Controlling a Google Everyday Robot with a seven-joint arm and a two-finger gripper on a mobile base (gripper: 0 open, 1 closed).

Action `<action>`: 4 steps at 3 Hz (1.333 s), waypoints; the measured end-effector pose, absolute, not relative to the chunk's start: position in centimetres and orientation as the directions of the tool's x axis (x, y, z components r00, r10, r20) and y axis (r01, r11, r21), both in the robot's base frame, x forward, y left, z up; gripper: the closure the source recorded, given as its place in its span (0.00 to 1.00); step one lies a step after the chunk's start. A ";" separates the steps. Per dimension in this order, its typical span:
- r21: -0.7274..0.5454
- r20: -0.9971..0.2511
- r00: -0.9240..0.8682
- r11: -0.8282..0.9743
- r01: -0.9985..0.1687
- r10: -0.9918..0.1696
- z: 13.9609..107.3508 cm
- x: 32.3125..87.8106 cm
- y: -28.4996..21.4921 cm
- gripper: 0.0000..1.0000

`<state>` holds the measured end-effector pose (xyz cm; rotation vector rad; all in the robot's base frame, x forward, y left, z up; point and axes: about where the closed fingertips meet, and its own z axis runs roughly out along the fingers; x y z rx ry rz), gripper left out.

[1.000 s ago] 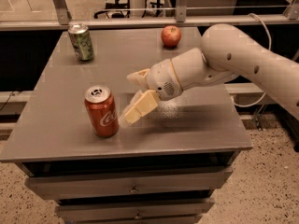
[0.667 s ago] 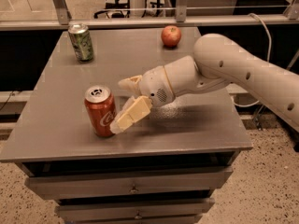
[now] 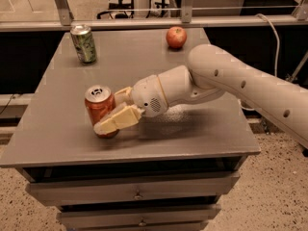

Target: Pick coke can

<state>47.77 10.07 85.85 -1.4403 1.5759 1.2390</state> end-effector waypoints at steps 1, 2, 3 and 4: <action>0.208 -0.925 -0.178 -0.056 -0.976 -0.336 86.2 47.6 10.1 0.61; 0.171 -0.937 -0.156 -0.019 -0.985 -0.312 88.3 48.4 8.6 0.86; 0.105 -0.946 -0.111 0.036 -0.994 -0.304 92.0 50.2 6.1 1.00; 0.079 -0.952 -0.089 0.047 -0.996 -0.291 93.4 50.9 5.8 1.00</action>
Offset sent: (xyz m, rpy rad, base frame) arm 0.0200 -0.0385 0.0520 0.0586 -0.0846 -0.1065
